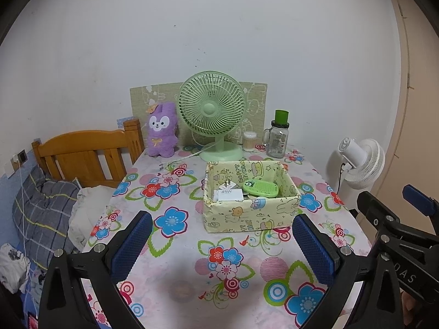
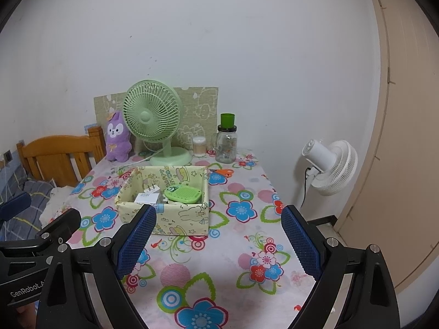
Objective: Organize rigid objects
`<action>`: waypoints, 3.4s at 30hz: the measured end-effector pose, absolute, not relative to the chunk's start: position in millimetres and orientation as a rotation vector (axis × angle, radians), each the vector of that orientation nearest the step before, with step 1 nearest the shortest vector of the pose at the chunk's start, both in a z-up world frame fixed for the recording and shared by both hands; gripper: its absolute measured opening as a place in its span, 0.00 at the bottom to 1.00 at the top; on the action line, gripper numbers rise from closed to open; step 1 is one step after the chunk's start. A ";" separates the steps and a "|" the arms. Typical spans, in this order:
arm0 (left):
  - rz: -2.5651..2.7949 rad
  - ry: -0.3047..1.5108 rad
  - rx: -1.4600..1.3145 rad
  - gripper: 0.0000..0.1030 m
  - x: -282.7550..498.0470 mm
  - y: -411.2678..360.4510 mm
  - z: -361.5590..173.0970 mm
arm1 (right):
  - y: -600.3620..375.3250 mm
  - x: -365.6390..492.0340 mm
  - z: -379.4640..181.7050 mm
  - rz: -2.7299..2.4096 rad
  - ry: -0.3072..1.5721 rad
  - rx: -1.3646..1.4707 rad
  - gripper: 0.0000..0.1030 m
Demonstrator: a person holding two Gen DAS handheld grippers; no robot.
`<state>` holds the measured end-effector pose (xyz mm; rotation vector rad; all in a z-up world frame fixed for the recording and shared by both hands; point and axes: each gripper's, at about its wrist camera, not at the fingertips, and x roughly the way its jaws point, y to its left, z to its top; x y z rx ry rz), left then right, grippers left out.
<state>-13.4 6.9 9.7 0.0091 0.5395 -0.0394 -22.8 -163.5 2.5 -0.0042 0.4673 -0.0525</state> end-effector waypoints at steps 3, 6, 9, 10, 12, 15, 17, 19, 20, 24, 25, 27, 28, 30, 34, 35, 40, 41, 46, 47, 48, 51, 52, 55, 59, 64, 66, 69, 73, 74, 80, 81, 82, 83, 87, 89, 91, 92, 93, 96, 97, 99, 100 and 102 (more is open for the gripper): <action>-0.035 0.539 0.010 1.00 -13.4 6.4 8.8 | -163.4 -22.8 2.9 -0.051 0.467 -0.003 0.91; -0.036 0.542 0.012 1.00 -14.0 5.9 8.4 | -163.6 -23.0 2.9 -0.050 0.469 0.001 0.91; -0.037 0.540 0.013 1.00 -14.5 6.4 8.0 | -163.9 -22.0 2.5 -0.049 0.475 0.010 0.91; -0.040 0.542 0.013 1.00 -14.3 7.1 7.7 | -163.6 -21.7 2.3 -0.048 0.475 0.010 0.91; -0.045 0.549 0.012 1.00 -13.2 8.6 6.9 | -163.3 -21.2 2.0 -0.048 0.474 0.010 0.91; -0.038 0.546 0.025 1.00 -13.6 7.4 6.8 | -163.2 -20.6 1.9 -0.047 0.477 0.007 0.91; -0.035 0.543 0.031 1.00 -13.6 5.9 7.0 | -162.9 -20.3 1.6 -0.048 0.478 0.006 0.91; -0.033 0.540 0.034 1.00 -13.8 4.9 7.2 | -163.2 -19.7 1.4 -0.050 0.477 0.008 0.91; -0.034 0.539 0.037 1.00 -13.6 4.4 7.2 | -163.4 -19.1 1.3 -0.051 0.478 0.009 0.91; -0.040 0.539 0.036 1.00 -12.1 5.1 7.4 | -164.7 -18.5 0.6 -0.056 0.475 0.009 0.91; -0.041 0.541 0.036 1.00 -11.5 5.5 7.4 | -164.7 -17.8 0.5 -0.057 0.476 0.009 0.91; -0.042 0.541 0.036 1.00 -11.0 5.6 7.2 | -165.0 -18.0 0.0 -0.057 0.476 0.010 0.91; -0.041 0.542 0.036 1.00 -11.0 5.6 7.2 | -165.2 -17.2 -0.3 -0.057 0.477 0.011 0.91; -0.041 0.542 0.036 1.00 -10.9 5.8 7.3 | -164.9 -18.0 -0.1 -0.057 0.476 0.008 0.91; -0.044 0.543 0.032 1.00 -10.2 5.9 6.7 | -164.7 -17.1 -0.6 -0.058 0.477 0.007 0.91; -0.044 0.543 0.032 1.00 -10.2 6.0 6.3 | -164.8 -17.0 -0.7 -0.057 0.478 0.008 0.91; -0.044 0.544 0.030 1.00 -10.1 6.5 6.2 | -164.6 -16.9 -0.5 -0.058 0.478 0.006 0.91; -0.044 0.544 0.030 1.00 -9.6 6.2 5.6 | -164.7 -16.9 -0.6 -0.058 0.478 0.007 0.91; -0.046 0.544 0.031 1.00 -9.1 6.5 5.0 | -164.4 -16.7 -0.7 -0.059 0.478 0.006 0.91; -0.048 0.545 0.030 1.00 -9.0 6.2 3.7 | -164.4 -16.6 -1.1 -0.061 0.478 0.006 0.91; -0.049 0.545 0.029 1.00 -9.0 6.3 3.3 | -164.6 -16.5 -1.5 -0.062 0.478 0.007 0.91; -0.048 0.544 0.029 1.00 -9.1 6.3 2.7 | -164.9 -17.4 -2.6 -0.063 0.478 0.006 0.91; -0.048 0.545 0.029 1.00 -9.0 6.3 2.8 | -165.0 -17.4 -2.6 -0.062 0.476 0.005 0.91; -0.049 0.545 0.029 1.00 -9.2 6.6 2.9 | -165.0 -17.8 -3.4 -0.061 0.476 0.004 0.91; -0.047 0.544 0.030 1.00 -9.8 6.2 2.7 | -165.5 -18.4 -4.0 -0.060 0.477 0.006 0.91; -0.049 0.543 0.028 1.00 -10.8 6.4 2.7 | -164.9 -19.6 -3.8 -0.062 0.474 0.006 0.91; -0.049 0.545 0.028 1.00 -10.3 6.1 3.1 | -164.5 -20.0 -3.3 -0.065 0.474 0.004 0.91; -0.049 0.544 0.027 1.00 -10.2 6.1 3.0 | -164.7 -20.1 -3.1 -0.064 0.474 0.005 0.91; -0.049 0.544 0.027 1.00 -10.3 5.9 2.8 | -164.7 -20.0 -3.1 -0.065 0.473 0.004 0.91; -0.049 0.544 0.027 1.00 -10.2 6.1 2.9 | -165.1 -20.2 -3.4 -0.064 0.473 0.004 0.91; -0.050 0.548 0.028 1.00 -10.3 5.3 3.2 | -164.1 -19.8 -3.1 -0.065 0.476 0.005 0.91; -0.049 0.547 0.027 1.00 -9.9 6.0 3.3 | -164.1 -19.6 -2.8 -0.065 0.476 0.005 0.91; -0.049 0.547 0.028 1.00 -10.0 5.5 3.2 | -164.3 -19.6 -2.8 -0.065 0.475 0.005 0.91; -0.049 0.547 0.028 1.00 -9.9 5.9 3.2 | -164.5 -19.6 -2.9 -0.065 0.476 0.005 0.91; -0.049 0.548 0.027 1.00 -9.9 5.4 3.1 | -164.1 -19.6 -2.9 -0.065 0.476 0.005 0.91; -0.049 0.548 0.027 1.00 -9.8 6.1 3.3 | -164.1 -19.5 -2.8 -0.065 0.477 0.005 0.91; -0.051 0.549 0.028 1.00 -9.7 5.9 3.3 | -164.3 -19.7 -2.8 -0.067 0.476 0.004 0.91; -0.051 0.550 0.028 1.00 -9.8 5.6 3.2 | -164.0 -19.6 -2.9 -0.068 0.476 0.003 0.91; -0.051 0.552 0.028 1.00 -10.1 5.6 3.1 | -164.3 -19.4 -3.0 -0.068 0.476 0.003 0.91; -0.051 0.551 0.028 1.00 -9.9 5.8 3.1 | -164.2 -19.5 -3.0 -0.067 0.476 0.004 0.91; -0.052 0.552 0.028 1.00 -9.9 5.8 3.1 | -164.3 -19.7 -3.1 -0.067 0.475 0.004 0.91; -0.052 0.552 0.028 1.00 -10.1 5.8 3.2 | -164.6 -19.7 -3.2 -0.066 0.476 0.004 0.91; -0.052 0.553 0.028 1.00 -10.1 5.8 3.2 | -164.4 -20.1 -3.0 -0.066 0.475 0.004 0.91; -0.051 0.552 0.028 1.00 -10.2 5.9 3.2 | -164.4 -20.1 -2.9 -0.066 0.475 0.005 0.91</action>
